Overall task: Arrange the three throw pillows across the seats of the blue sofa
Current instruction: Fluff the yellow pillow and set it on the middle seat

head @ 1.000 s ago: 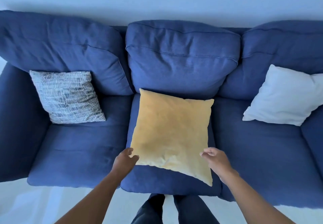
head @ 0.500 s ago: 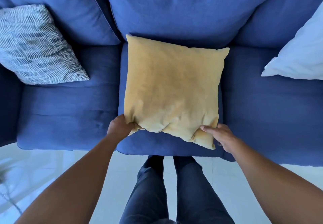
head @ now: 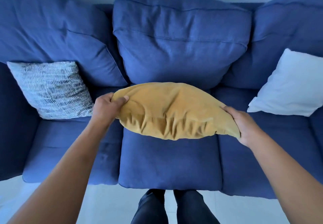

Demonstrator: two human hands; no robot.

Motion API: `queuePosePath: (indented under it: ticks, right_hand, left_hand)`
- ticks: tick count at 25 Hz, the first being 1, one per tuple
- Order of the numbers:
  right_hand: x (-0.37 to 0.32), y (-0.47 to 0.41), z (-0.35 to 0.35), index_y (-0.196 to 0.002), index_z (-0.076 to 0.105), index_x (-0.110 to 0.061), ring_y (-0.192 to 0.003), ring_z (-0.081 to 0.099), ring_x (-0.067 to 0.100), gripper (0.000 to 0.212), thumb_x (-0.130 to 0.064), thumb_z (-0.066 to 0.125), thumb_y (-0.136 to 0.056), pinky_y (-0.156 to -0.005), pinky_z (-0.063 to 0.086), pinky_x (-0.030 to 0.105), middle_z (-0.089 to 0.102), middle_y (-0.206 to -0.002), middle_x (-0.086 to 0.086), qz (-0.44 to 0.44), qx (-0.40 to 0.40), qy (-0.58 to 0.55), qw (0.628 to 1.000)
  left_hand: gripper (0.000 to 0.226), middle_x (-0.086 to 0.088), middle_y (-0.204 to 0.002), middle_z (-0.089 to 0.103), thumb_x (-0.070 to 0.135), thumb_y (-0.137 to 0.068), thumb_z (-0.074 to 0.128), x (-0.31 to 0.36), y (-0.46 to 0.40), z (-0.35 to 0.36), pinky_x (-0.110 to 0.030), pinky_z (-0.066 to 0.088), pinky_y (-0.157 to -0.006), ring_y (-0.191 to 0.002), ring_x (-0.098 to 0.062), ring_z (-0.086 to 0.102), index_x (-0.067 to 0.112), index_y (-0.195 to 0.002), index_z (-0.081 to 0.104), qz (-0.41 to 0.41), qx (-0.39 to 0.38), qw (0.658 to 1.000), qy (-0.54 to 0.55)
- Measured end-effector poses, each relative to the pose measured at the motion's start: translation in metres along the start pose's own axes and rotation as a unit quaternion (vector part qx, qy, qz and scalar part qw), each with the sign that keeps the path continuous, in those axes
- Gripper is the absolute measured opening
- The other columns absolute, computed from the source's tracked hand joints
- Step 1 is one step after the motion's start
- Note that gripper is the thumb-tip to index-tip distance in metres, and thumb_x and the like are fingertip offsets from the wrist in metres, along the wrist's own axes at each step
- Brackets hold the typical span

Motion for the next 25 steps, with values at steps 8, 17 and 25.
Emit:
queuePosePath:
  ticks: [8, 17, 25]
  right_hand:
    - [-0.051, -0.02, 0.036, -0.109, 0.079, -0.012, -0.114, 0.071, 0.036, 0.026, -0.027, 0.07, -0.091, -0.093, 0.059, 0.052, 0.078, -0.114, 0.014, -0.049, -0.018, -0.063, 0.997]
    - [-0.082, -0.023, 0.025, -0.106, 0.074, -0.017, -0.099, 0.073, 0.032, 0.026, -0.038, 0.065, -0.095, -0.099, 0.053, 0.056, 0.078, -0.109, 0.014, -0.025, -0.017, -0.08, 0.996]
    - [-0.067, -0.029, 0.054, -0.145, 0.054, -0.015, -0.125, 0.064, 0.025, 0.072, -0.058, 0.066, -0.089, -0.108, 0.049, 0.051, 0.063, -0.14, 0.008, -0.091, -0.009, -0.151, 0.984]
  left_hand:
    - [0.028, -0.005, -0.078, 0.068, 0.031, -0.084, 0.081, 0.032, -0.034, 0.017, -0.035, 0.054, -0.067, -0.073, -0.022, 0.064, 0.009, -0.077, 0.064, -0.035, -0.013, 0.993, 0.115]
    - [0.016, -0.001, -0.075, 0.066, 0.025, -0.083, 0.075, 0.075, -0.071, -0.002, -0.036, 0.056, -0.069, -0.073, -0.022, 0.062, 0.019, -0.075, 0.063, -0.014, -0.029, 0.988, 0.154]
    - [0.09, -0.007, -0.148, 0.057, 0.039, -0.078, 0.081, 0.014, -0.04, 0.032, -0.047, 0.05, -0.11, -0.133, -0.029, 0.059, 0.012, -0.155, 0.041, -0.058, 0.03, 0.996, 0.054]
Point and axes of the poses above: each hand's wrist, its own y-axis away from the middle knuckle, its own z-axis out of the palm, x = y × z, the point moved 6 cm from there along -y, towards the middle knuckle
